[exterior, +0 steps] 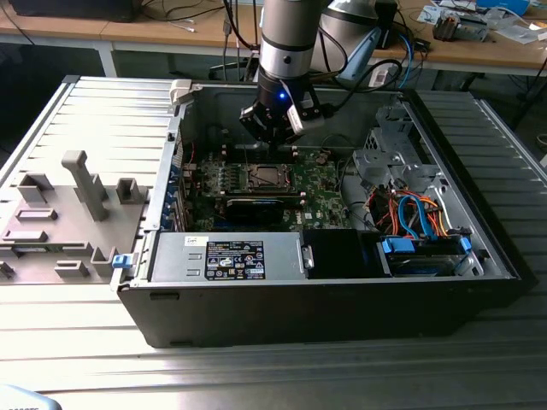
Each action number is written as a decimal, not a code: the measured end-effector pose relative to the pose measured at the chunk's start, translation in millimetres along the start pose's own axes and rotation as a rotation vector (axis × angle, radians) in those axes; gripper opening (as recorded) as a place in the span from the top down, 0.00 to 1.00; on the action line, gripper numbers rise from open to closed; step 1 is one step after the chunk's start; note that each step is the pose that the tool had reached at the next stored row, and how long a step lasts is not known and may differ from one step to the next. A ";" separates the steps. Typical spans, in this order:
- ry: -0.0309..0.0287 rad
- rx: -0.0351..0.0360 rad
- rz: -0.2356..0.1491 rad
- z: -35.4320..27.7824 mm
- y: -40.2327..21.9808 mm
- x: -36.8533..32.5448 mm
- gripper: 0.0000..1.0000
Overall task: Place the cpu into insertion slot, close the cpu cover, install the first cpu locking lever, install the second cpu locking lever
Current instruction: 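Install the first cpu locking lever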
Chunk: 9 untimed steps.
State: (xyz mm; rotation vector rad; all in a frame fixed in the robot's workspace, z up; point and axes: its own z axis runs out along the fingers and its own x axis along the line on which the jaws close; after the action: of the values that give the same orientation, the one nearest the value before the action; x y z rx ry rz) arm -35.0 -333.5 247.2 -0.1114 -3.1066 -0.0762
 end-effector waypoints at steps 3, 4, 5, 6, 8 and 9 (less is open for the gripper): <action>0.0001 0.0001 -0.002 0.0 0.0 -0.2 0.89; 0.0002 0.0001 -0.003 0.0 0.0 -0.2 0.89; 0.0001 0.0001 -0.004 0.0 0.0 -0.2 0.89; 0.0002 0.0002 -0.005 0.0 0.0 -0.2 0.89; 0.0003 0.0002 -0.006 0.0 0.0 -0.2 0.89; 0.0003 0.0002 -0.006 0.0 0.0 -0.2 0.89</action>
State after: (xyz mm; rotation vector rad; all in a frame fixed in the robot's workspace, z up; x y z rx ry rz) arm -34.7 -333.5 247.2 -0.1013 -3.1067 -0.0761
